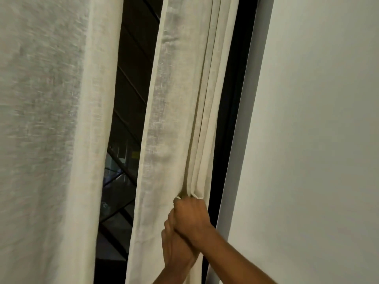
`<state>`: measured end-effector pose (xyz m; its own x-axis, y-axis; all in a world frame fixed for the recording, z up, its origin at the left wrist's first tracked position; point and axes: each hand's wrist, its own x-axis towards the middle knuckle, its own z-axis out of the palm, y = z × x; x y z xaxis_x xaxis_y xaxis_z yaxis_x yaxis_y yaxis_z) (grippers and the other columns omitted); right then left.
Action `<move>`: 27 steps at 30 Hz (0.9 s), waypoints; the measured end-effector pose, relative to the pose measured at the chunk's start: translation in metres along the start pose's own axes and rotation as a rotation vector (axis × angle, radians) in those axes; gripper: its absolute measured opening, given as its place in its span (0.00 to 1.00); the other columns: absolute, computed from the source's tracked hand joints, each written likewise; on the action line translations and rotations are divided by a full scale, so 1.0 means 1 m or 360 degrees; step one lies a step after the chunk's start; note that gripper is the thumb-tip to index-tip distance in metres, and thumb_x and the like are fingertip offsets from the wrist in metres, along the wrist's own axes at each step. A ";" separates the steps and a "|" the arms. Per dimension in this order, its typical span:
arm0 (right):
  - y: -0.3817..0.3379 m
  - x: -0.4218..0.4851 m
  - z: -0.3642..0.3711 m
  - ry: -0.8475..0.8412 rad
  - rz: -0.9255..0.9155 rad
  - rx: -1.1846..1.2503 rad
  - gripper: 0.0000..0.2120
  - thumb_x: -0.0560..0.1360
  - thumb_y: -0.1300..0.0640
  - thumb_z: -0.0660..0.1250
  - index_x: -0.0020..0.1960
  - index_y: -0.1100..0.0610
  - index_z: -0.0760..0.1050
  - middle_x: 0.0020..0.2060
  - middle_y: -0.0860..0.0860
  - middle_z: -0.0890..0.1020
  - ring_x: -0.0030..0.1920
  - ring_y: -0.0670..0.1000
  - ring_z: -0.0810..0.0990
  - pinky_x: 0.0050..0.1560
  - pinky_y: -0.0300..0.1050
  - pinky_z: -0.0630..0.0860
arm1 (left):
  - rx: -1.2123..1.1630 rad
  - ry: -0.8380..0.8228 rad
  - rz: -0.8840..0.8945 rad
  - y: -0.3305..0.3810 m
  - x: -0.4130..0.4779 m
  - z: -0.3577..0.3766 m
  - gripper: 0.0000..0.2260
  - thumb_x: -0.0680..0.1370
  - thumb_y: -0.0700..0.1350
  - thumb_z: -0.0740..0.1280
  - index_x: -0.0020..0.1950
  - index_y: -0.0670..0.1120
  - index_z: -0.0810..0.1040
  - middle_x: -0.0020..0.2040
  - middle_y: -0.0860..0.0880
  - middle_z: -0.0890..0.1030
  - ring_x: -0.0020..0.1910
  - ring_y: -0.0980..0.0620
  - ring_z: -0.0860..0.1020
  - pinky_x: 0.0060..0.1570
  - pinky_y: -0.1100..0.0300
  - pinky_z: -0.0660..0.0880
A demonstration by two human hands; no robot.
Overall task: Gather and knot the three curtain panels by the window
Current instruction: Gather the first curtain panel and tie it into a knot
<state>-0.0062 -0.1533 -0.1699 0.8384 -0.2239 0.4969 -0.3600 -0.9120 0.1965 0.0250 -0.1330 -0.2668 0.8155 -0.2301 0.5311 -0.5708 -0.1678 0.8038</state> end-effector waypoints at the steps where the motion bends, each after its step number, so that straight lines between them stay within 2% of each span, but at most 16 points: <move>1: 0.002 0.004 -0.008 0.0147 -0.0018 -0.0013 0.05 0.68 0.55 0.70 0.36 0.55 0.76 0.35 0.53 0.81 0.33 0.54 0.81 0.32 0.43 0.71 | 0.0049 0.0095 0.0191 0.005 0.004 -0.002 0.22 0.74 0.54 0.63 0.66 0.49 0.68 0.61 0.46 0.77 0.59 0.51 0.77 0.61 0.57 0.74; 2: 0.004 0.008 -0.019 0.0274 -0.0025 -0.0028 0.04 0.66 0.55 0.72 0.38 0.54 0.78 0.36 0.51 0.81 0.32 0.53 0.80 0.30 0.41 0.69 | 0.0158 -0.0015 0.0234 0.019 0.006 -0.010 0.30 0.74 0.65 0.57 0.72 0.50 0.64 0.70 0.46 0.70 0.68 0.51 0.69 0.69 0.56 0.66; 3: 0.007 0.013 -0.032 0.0403 -0.0018 -0.0068 0.07 0.66 0.54 0.73 0.43 0.53 0.80 0.39 0.51 0.81 0.35 0.53 0.80 0.29 0.41 0.67 | 0.0165 -0.0138 0.0339 0.032 0.015 -0.016 0.39 0.72 0.73 0.44 0.75 0.51 0.57 0.75 0.46 0.62 0.73 0.50 0.62 0.73 0.56 0.58; 4: 0.010 0.020 -0.048 0.0521 -0.0005 -0.0103 0.12 0.67 0.52 0.73 0.50 0.52 0.80 0.44 0.51 0.81 0.40 0.53 0.81 0.29 0.42 0.67 | 0.0209 -0.0153 0.0395 0.050 0.024 -0.024 0.44 0.68 0.76 0.37 0.76 0.51 0.52 0.77 0.47 0.57 0.75 0.49 0.57 0.74 0.56 0.54; 5: 0.013 0.028 -0.068 0.0652 0.0002 -0.0136 0.17 0.69 0.51 0.71 0.58 0.51 0.78 0.51 0.52 0.80 0.48 0.54 0.80 0.30 0.43 0.70 | 0.0064 -0.0068 0.0495 0.064 0.037 -0.028 0.44 0.69 0.76 0.40 0.76 0.49 0.53 0.77 0.46 0.58 0.75 0.48 0.58 0.74 0.54 0.55; 6: 0.016 0.035 -0.091 0.0760 -0.0009 -0.0198 0.21 0.72 0.50 0.69 0.64 0.51 0.74 0.57 0.53 0.77 0.55 0.55 0.77 0.33 0.45 0.72 | -0.0113 -0.0003 0.0550 0.084 0.048 -0.035 0.42 0.71 0.74 0.47 0.76 0.48 0.57 0.75 0.46 0.62 0.74 0.47 0.61 0.73 0.50 0.59; 8: 0.021 0.051 -0.143 0.0911 -0.0014 -0.0286 0.24 0.76 0.49 0.64 0.71 0.50 0.65 0.65 0.53 0.71 0.64 0.56 0.70 0.40 0.45 0.71 | -0.0262 -0.0008 0.0659 0.122 0.066 -0.053 0.42 0.70 0.75 0.52 0.75 0.48 0.59 0.73 0.47 0.67 0.71 0.49 0.67 0.68 0.46 0.67; 10: 0.025 0.069 -0.199 0.0994 -0.0012 -0.0314 0.24 0.77 0.49 0.62 0.72 0.50 0.63 0.67 0.54 0.67 0.66 0.56 0.67 0.45 0.46 0.68 | -0.0245 0.0081 0.0748 0.157 0.092 -0.067 0.40 0.69 0.72 0.57 0.75 0.51 0.56 0.72 0.47 0.67 0.67 0.49 0.71 0.63 0.46 0.71; 12: 0.033 0.090 -0.253 0.1006 -0.0007 -0.0320 0.23 0.76 0.50 0.62 0.71 0.51 0.67 0.67 0.54 0.68 0.66 0.57 0.67 0.52 0.50 0.70 | -0.0106 0.0200 0.0819 0.203 0.116 -0.084 0.38 0.70 0.66 0.64 0.74 0.56 0.52 0.72 0.46 0.66 0.63 0.45 0.74 0.57 0.45 0.75; 15: 0.042 0.120 -0.312 0.0987 0.0035 -0.0220 0.21 0.75 0.50 0.63 0.67 0.53 0.72 0.64 0.54 0.74 0.63 0.57 0.72 0.57 0.51 0.70 | 0.0178 0.0306 0.0861 0.259 0.149 -0.103 0.33 0.72 0.61 0.68 0.72 0.52 0.59 0.71 0.45 0.65 0.60 0.43 0.75 0.55 0.46 0.76; 17: 0.045 0.132 -0.331 0.0937 0.0103 -0.0130 0.21 0.74 0.50 0.64 0.65 0.54 0.73 0.61 0.53 0.77 0.60 0.56 0.76 0.55 0.50 0.71 | 0.0350 0.0278 0.0810 0.284 0.162 -0.111 0.26 0.73 0.58 0.68 0.66 0.49 0.68 0.63 0.45 0.73 0.56 0.43 0.77 0.51 0.52 0.75; 19: 0.043 0.137 -0.330 0.0809 0.0143 -0.0178 0.17 0.73 0.51 0.64 0.60 0.56 0.74 0.56 0.53 0.79 0.55 0.56 0.77 0.49 0.50 0.70 | 0.0486 0.0262 0.0759 0.296 0.166 -0.116 0.18 0.74 0.55 0.67 0.60 0.47 0.72 0.56 0.47 0.78 0.52 0.44 0.78 0.46 0.55 0.74; 23: 0.038 0.130 -0.280 0.0352 0.0167 -0.0198 0.07 0.75 0.55 0.63 0.52 0.55 0.71 0.49 0.55 0.76 0.47 0.55 0.75 0.45 0.49 0.72 | 0.0567 0.0065 0.0614 0.265 0.155 -0.105 0.17 0.79 0.50 0.62 0.65 0.43 0.71 0.59 0.44 0.78 0.58 0.42 0.77 0.54 0.53 0.73; 27: 0.033 0.114 -0.211 0.0125 0.0137 -0.0186 0.10 0.75 0.57 0.62 0.56 0.57 0.73 0.51 0.55 0.77 0.44 0.55 0.73 0.43 0.48 0.71 | 0.0324 -0.0125 0.0521 0.194 0.127 -0.074 0.14 0.79 0.45 0.63 0.61 0.38 0.74 0.55 0.40 0.80 0.54 0.41 0.79 0.55 0.49 0.76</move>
<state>-0.0086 -0.1368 0.0720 0.7697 -0.2678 0.5796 -0.4781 -0.8434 0.2452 0.0244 -0.1237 -0.0235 0.5820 -0.3745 0.7218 -0.8131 -0.2583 0.5216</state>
